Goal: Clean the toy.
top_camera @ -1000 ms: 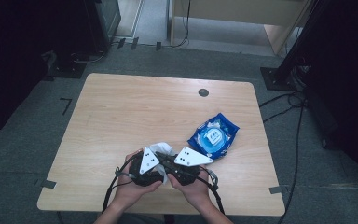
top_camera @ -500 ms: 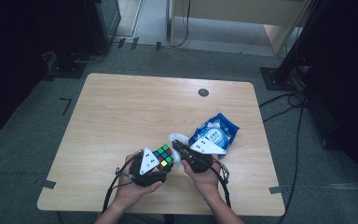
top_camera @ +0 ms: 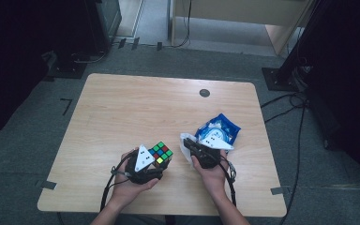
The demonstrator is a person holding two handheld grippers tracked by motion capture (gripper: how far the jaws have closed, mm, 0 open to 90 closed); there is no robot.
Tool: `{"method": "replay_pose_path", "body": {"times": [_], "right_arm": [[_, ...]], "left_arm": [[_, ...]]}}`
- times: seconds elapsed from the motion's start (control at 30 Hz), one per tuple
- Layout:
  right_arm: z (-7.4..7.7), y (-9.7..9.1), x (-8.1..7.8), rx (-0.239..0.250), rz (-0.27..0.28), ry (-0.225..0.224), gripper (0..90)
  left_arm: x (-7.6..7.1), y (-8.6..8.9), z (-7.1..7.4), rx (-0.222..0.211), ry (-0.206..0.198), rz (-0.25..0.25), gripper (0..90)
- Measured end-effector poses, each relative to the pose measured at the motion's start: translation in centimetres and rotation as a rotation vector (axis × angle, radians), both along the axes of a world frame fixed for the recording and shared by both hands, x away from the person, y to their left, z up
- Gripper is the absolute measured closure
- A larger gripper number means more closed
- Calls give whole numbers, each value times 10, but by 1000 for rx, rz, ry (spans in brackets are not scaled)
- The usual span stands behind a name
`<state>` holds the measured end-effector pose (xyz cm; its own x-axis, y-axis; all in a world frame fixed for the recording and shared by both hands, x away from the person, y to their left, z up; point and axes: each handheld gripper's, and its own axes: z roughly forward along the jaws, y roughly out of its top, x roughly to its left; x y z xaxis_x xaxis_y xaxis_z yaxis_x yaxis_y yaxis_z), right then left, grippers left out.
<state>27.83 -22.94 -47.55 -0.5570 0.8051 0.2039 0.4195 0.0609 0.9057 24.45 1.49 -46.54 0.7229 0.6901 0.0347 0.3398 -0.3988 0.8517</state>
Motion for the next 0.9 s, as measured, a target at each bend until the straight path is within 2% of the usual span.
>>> {"method": "replay_pose_path", "body": {"times": [0.03,0.13,0.2,0.3,0.4,0.47,0.57,0.67,0.73,0.83,0.9], "right_arm": [[1,0,0,5,8,-4,818],[6,1,-3,31,12,-20,585],[13,4,-6,36,11,-35,523],[21,10,-12,67,42,-41,487],[26,18,-17,106,93,-16,449],[29,28,-21,115,140,-2,420],[29,39,-25,133,178,26,364],[29,49,-28,127,183,64,297],[27,54,-28,104,181,78,272],[24,57,-26,122,181,119,269],[22,59,-26,102,186,131,285]], "left_arm": [[0,0,0,0,0,2,345],[2,2,-1,-3,3,7,344],[3,4,-1,-3,2,11,344],[4,5,-1,-6,3,19,345],[5,6,-2,-3,5,22,344],[4,5,-3,-6,6,19,344],[4,4,-3,0,2,16,344],[3,2,-3,16,-11,16,344],[2,0,-4,26,-17,15,344],[0,-3,-5,27,-26,2,344],[-1,-4,-5,36,-35,1,344]]}}
